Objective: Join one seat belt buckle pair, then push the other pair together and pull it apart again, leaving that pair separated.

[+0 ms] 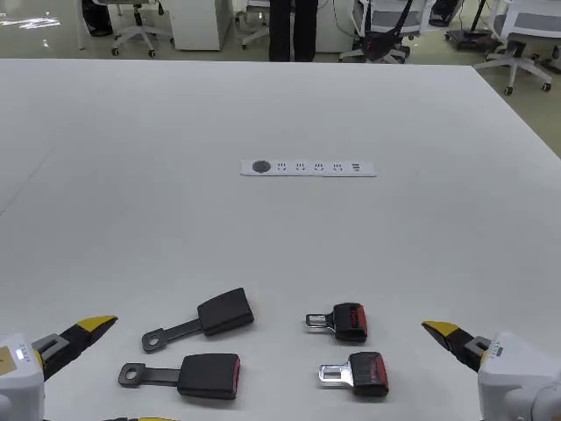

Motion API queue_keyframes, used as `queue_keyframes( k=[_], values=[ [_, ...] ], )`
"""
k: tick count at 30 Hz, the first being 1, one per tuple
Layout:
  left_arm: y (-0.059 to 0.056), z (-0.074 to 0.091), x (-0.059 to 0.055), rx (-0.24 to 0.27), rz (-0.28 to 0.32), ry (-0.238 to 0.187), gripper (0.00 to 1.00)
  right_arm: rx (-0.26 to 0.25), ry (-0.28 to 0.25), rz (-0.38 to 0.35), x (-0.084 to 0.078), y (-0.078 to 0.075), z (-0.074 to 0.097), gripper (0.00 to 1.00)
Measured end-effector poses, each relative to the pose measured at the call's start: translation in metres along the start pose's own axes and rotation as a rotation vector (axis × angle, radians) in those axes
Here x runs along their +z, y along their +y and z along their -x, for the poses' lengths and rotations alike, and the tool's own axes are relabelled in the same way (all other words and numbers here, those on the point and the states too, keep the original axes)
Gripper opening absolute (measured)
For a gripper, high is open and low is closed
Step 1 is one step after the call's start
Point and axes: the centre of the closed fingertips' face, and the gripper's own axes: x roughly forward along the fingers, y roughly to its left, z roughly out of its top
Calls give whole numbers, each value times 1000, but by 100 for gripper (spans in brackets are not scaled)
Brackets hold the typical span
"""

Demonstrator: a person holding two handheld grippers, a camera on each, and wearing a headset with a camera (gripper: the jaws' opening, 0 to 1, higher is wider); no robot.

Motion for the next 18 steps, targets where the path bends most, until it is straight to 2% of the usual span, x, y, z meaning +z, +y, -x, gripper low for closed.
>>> queue_keyframes(
  k=[18],
  values=[
    [1, 0, -1, -1, -9, -5, 100, 5, 8, 10, -2, 0, 2, 99]
  ],
)
